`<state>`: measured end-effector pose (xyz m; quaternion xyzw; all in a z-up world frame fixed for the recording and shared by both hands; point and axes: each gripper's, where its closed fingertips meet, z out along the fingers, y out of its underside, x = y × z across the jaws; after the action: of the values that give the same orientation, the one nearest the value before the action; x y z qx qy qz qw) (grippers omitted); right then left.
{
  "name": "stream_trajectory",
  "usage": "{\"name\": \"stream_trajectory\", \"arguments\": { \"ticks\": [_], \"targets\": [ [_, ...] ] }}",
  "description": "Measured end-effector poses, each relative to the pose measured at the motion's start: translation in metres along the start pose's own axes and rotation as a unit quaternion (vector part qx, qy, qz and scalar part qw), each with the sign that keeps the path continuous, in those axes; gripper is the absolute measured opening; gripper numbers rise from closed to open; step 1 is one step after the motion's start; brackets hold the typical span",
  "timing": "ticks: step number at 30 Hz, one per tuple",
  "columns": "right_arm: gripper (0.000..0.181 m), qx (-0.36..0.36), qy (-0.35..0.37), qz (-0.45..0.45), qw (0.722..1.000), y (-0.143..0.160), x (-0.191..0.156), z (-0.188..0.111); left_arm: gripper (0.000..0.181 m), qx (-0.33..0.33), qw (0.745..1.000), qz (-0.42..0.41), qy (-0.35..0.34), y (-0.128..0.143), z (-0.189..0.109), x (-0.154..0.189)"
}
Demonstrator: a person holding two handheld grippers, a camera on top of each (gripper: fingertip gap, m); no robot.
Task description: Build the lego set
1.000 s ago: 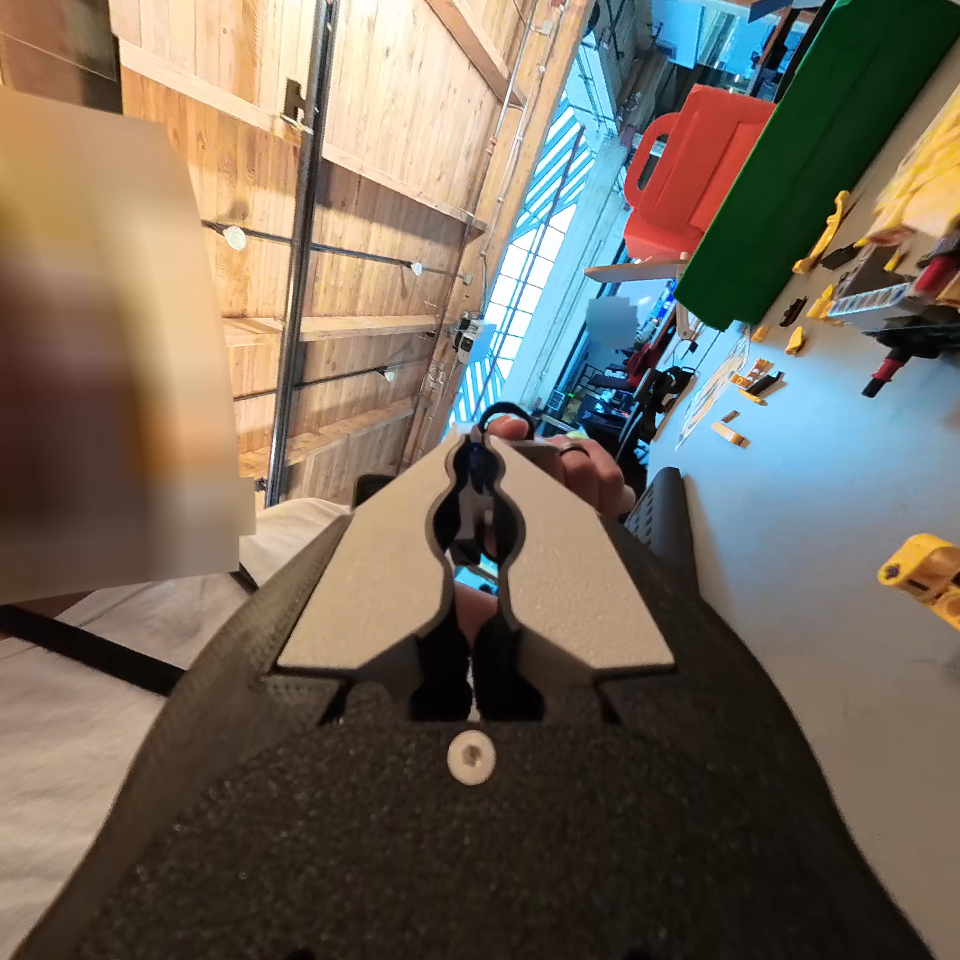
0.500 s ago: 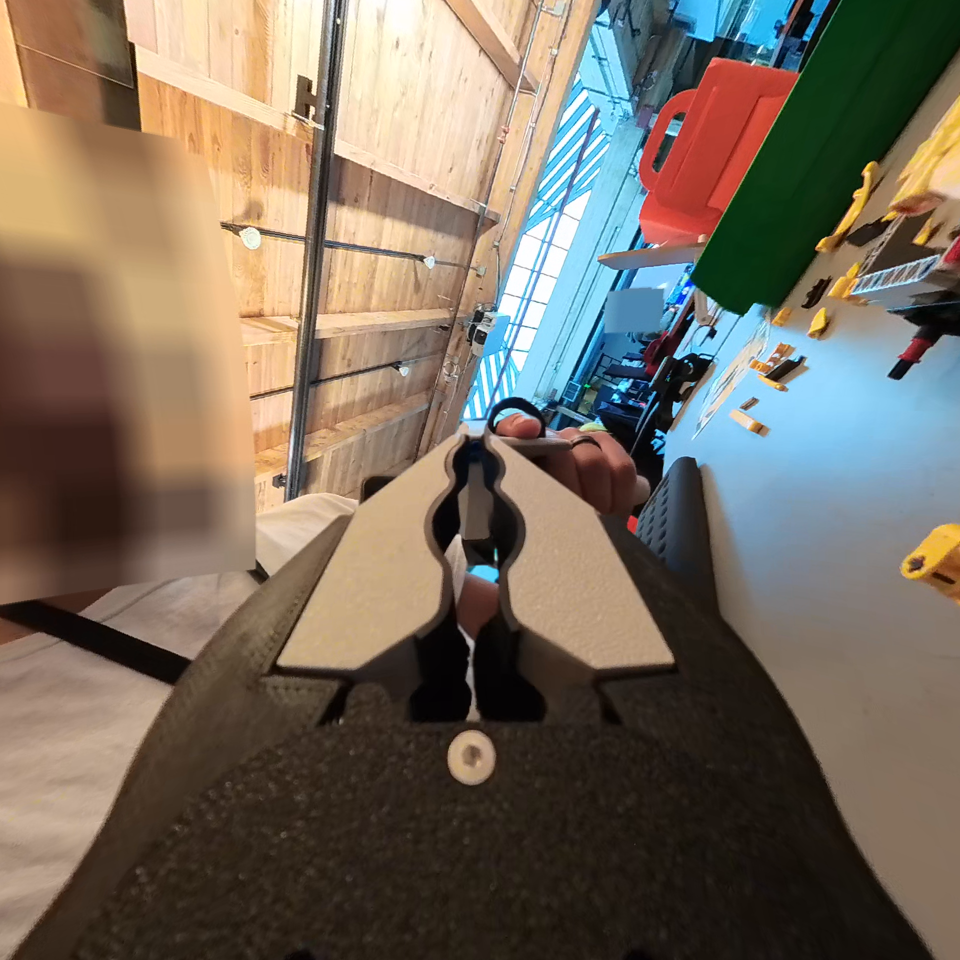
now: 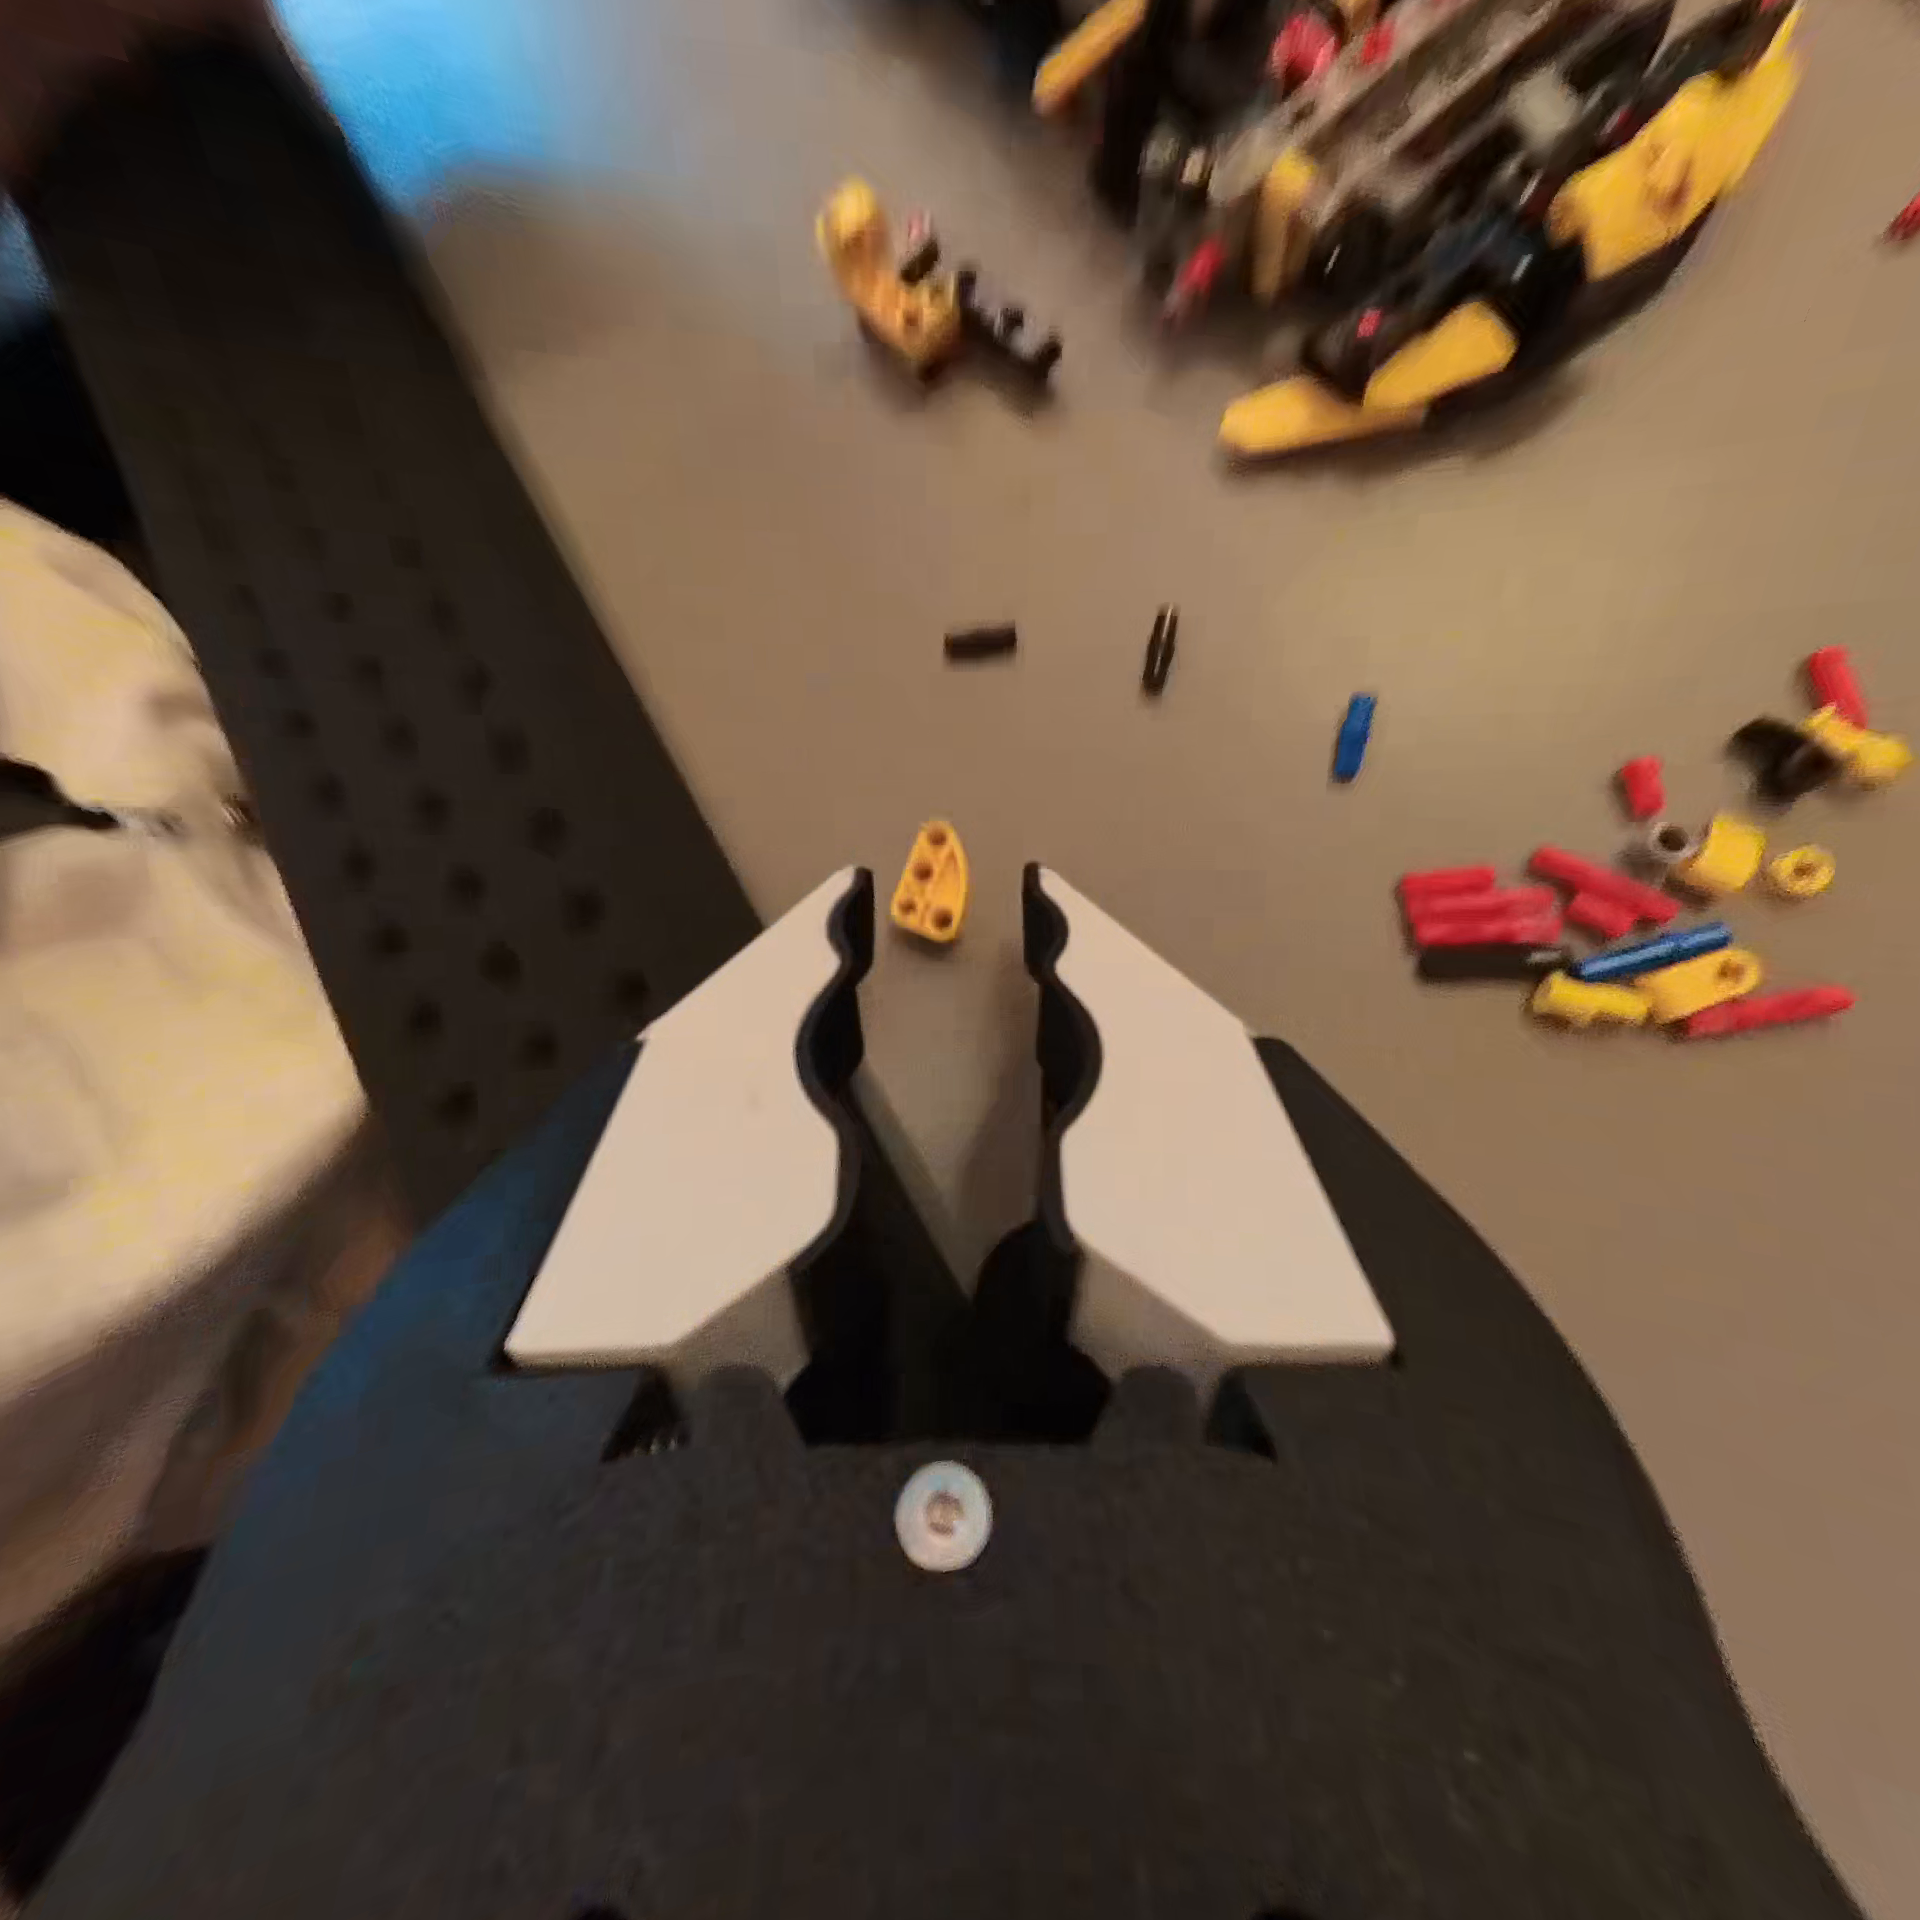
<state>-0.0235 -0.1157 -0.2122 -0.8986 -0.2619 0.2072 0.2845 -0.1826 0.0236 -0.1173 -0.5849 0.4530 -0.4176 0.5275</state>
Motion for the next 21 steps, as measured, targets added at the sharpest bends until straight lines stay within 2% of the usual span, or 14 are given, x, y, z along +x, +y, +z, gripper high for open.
{"name": "stream_trajectory", "arguments": {
  "ticks": [2, 5, 9, 11, 12, 15, 17, 18, 20, 21],
  "targets": [
    [0.028, -0.016, 0.015, -0.013, 1.0, 0.013, 0.0, 0.004, 0.004, -0.003, 1.0, -0.008, 0.001, 0.003, 0.0, -0.001],
    [0.031, -0.027, 0.019, 0.005, 0.999, 0.015, -0.005, 0.007, 0.004, -0.001, 1.0, -0.011, 0.002, 0.002, 0.001, -0.001],
    [0.031, -0.078, 0.084, -0.012, 0.993, 0.016, -0.001, 0.014, 0.004, -0.003, 1.0, -0.011, 0.001, 0.003, 0.001, -0.001],
    [0.024, -0.096, 0.118, -0.022, 0.988, 0.015, 0.004, 0.015, 0.004, -0.006, 1.0, -0.007, 0.0, 0.004, 0.001, 0.0],
    [0.015, -0.105, 0.137, -0.027, 0.985, 0.015, 0.007, 0.014, 0.004, -0.007, 1.0, -0.006, -0.001, 0.005, 0.001, 0.0],
    [0.014, -0.098, 0.133, -0.033, 0.986, 0.009, 0.006, 0.019, 0.004, -0.004, 1.0, -0.006, -0.002, 0.003, 0.0, -0.001],
    [0.015, -0.055, 0.139, -0.026, 0.988, -0.005, 0.012, 0.019, 0.004, 0.007, 1.0, -0.014, -0.007, -0.001, -0.003, -0.005],
    [0.015, -0.006, 0.117, -0.017, 0.993, -0.023, 0.008, 0.018, 0.004, 0.016, 1.0, -0.024, -0.009, -0.004, -0.006, -0.008],
    [0.015, 0.126, 0.045, 0.008, 0.991, -0.075, -0.004, 0.009, 0.004, 0.041, 0.997, -0.059, -0.006, -0.014, -0.011, -0.016],
    [0.014, 0.202, -0.004, 0.021, 0.979, -0.107, -0.011, 0.001, 0.004, 0.055, 0.995, -0.078, -0.002, -0.021, -0.013, -0.022]
  ]
}}
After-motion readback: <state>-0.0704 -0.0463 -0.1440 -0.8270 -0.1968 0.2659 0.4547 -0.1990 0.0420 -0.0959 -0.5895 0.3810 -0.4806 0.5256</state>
